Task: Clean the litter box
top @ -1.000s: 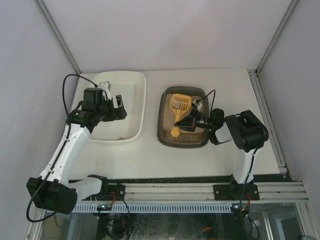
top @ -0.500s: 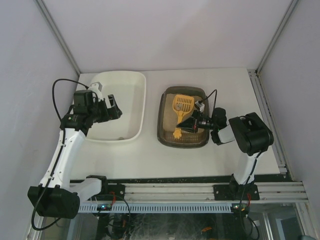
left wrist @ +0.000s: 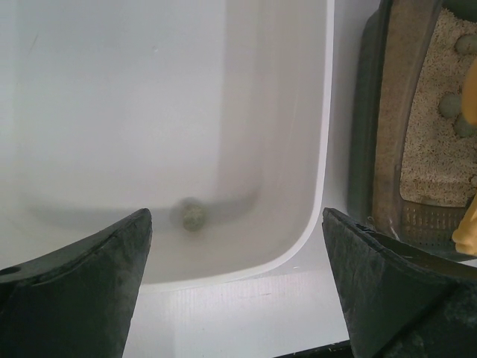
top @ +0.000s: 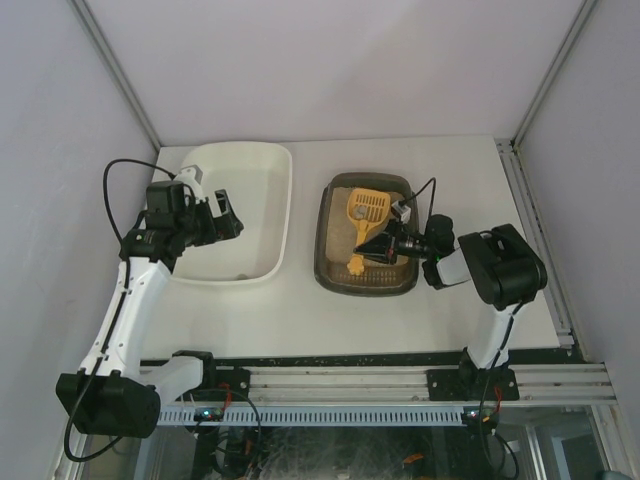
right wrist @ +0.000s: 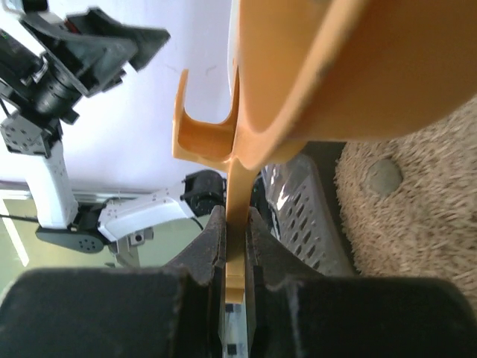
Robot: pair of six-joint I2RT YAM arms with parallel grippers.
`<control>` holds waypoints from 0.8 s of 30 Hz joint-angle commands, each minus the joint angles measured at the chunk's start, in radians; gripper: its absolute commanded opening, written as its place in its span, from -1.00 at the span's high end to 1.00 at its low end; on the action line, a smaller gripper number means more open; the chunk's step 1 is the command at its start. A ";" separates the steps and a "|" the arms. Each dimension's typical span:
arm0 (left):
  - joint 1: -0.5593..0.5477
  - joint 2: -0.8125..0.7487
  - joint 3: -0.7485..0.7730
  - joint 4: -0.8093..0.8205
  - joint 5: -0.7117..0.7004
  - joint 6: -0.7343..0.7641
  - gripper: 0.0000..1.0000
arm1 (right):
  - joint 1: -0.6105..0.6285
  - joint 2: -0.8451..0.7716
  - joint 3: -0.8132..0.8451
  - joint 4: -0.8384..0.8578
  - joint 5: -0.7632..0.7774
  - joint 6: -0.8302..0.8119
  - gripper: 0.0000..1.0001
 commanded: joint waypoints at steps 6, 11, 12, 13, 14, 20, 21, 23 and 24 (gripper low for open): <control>0.007 -0.022 0.033 0.011 -0.020 0.005 -0.99 | -0.005 0.026 0.016 0.251 -0.008 0.158 1.00; 0.013 -0.023 0.032 0.011 -0.022 0.006 -0.99 | -0.028 0.029 0.016 0.256 0.001 0.162 1.00; 0.013 -0.021 0.032 0.011 -0.024 0.005 -0.99 | 0.013 0.000 0.030 0.141 -0.004 0.089 1.00; 0.012 -0.021 0.032 0.013 -0.026 0.005 -0.99 | 0.039 -0.025 0.040 0.055 -0.007 0.020 1.00; 0.012 -0.021 0.032 0.014 -0.028 0.005 -0.99 | 0.039 -0.042 0.039 0.003 -0.006 -0.014 1.00; 0.018 -0.022 0.029 0.016 -0.033 0.006 -0.99 | -0.019 -0.010 0.012 0.188 -0.008 0.119 1.00; 0.018 -0.021 0.029 0.019 -0.035 0.005 -0.99 | 0.009 -0.022 0.019 0.128 -0.008 0.073 1.00; 0.019 -0.020 0.029 0.027 -0.037 0.008 -0.99 | 0.011 -0.029 0.017 0.095 -0.004 0.050 1.00; 0.018 -0.019 0.031 0.031 -0.040 0.013 -0.99 | -0.013 -0.018 0.004 0.162 0.003 0.092 1.00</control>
